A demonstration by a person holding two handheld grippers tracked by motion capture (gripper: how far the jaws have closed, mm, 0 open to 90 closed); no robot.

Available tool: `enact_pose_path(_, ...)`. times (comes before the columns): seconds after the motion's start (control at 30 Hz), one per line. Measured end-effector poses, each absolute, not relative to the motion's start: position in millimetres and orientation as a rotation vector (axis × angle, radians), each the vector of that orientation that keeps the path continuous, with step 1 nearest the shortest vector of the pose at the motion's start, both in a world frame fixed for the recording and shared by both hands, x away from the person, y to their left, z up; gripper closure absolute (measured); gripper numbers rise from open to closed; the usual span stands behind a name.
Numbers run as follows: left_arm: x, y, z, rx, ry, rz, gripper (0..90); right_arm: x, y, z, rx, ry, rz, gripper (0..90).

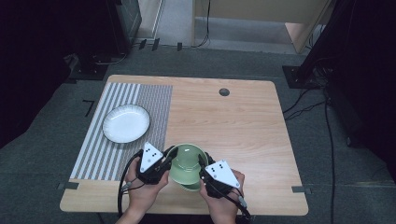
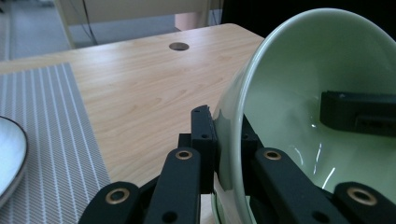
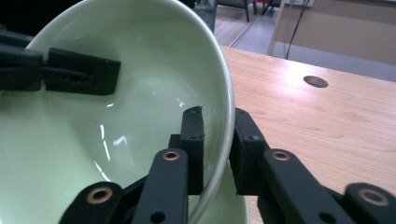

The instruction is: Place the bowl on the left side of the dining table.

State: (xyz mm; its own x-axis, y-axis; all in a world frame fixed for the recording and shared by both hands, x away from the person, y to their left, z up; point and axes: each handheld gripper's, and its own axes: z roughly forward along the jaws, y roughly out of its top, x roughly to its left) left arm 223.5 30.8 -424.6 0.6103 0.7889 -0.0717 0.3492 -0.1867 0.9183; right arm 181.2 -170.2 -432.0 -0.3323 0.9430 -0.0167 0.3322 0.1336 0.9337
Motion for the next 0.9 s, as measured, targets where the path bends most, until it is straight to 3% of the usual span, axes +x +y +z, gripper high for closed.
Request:
enact_pose_path(0.13, 222.0, 21.9, -428.4, 1.810, 0.929, 0.487, 83.0, 176.1, -169.8, -429.4, 1.192, 1.665, 1.164, 84.8)
enact_pose_path(0.6, 224.3, 26.8, -429.6, 1.792, 0.950, 0.451, 84.7, 167.5, -163.5, -433.1, 1.110, 1.595, 1.132, 83.8)
enact_pose_path(0.67, 224.9, 28.4, -428.5, 1.791, 0.954, 0.469, 84.7, 168.6, -166.5, -432.2, 1.122, 1.620, 1.195, 75.2)
enact_pose_path(0.7, 225.6, 30.3, -428.1, 1.785, 0.961, 0.477, 84.7, 168.6, -166.5, -432.2, 1.122, 1.620, 1.195, 75.2)
enact_pose_path(0.73, 228.7, 36.0, -426.9, 1.769, 0.972, 0.468, 84.7, 169.2, -167.3, -430.8, 1.125, 1.655, 1.246, 66.3)
enact_pose_path(0.77, 228.7, 36.0, -426.9, 1.769, 0.972, 0.468, 84.7, 169.2, -167.3, -430.8, 1.125, 1.655, 1.246, 66.3)
enact_pose_path(0.9, 235.4, 52.0, -421.5, 1.727, 1.006, 0.473, 84.7, 172.2, -166.5, -426.4, 1.116, 1.752, 1.332, 38.8)
